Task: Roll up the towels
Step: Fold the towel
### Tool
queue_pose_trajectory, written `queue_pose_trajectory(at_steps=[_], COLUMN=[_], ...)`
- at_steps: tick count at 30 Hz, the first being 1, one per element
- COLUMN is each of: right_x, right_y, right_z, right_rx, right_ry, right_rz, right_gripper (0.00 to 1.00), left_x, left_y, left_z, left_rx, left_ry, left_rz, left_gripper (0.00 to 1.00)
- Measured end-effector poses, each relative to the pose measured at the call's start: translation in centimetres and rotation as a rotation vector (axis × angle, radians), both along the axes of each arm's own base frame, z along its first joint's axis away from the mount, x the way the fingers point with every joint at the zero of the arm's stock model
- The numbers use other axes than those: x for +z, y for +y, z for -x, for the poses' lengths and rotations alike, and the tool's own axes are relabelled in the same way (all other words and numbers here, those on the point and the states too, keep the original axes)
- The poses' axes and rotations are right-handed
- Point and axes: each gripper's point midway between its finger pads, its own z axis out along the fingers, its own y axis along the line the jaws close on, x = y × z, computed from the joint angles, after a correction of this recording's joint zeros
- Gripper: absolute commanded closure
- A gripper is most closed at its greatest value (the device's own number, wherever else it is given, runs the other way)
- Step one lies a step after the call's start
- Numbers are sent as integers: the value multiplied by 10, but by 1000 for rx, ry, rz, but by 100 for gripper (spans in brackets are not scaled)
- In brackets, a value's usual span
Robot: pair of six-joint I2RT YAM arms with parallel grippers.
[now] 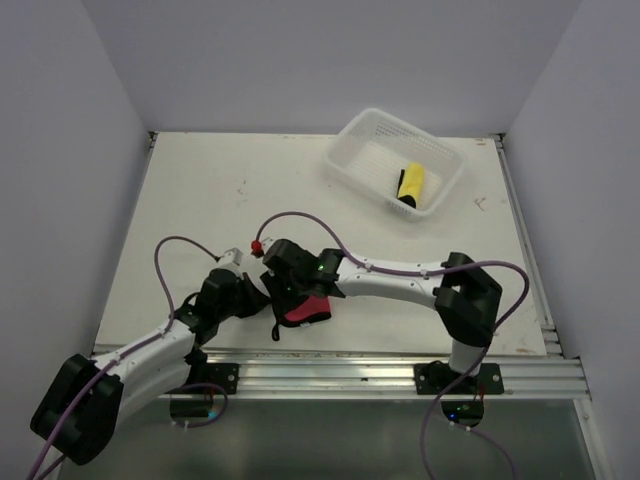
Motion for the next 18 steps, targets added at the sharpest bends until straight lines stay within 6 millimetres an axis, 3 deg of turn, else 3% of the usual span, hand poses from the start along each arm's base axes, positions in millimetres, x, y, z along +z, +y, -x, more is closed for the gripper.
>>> queue_pose_trajectory(at_steps=[3, 7, 11, 18], right_x=[17, 30, 25, 17], right_y=[-7, -20, -44, -76], right_z=[-2, -18, -47, -89], right_rx=[-19, -78, -173, -290], right_ry=[-7, -16, -15, -46], right_rz=[-50, -84, -69, -22], right_gripper=[74, 92, 98, 100], left_x=[2, 3, 13, 50], left_y=[1, 5, 5, 1], left_z=[0, 1, -4, -25], left_rx=[4, 14, 22, 35], left_ry=[-7, -3, -8, -83], left_rz=[0, -15, -29, -31], left_gripper=[100, 100, 100, 100])
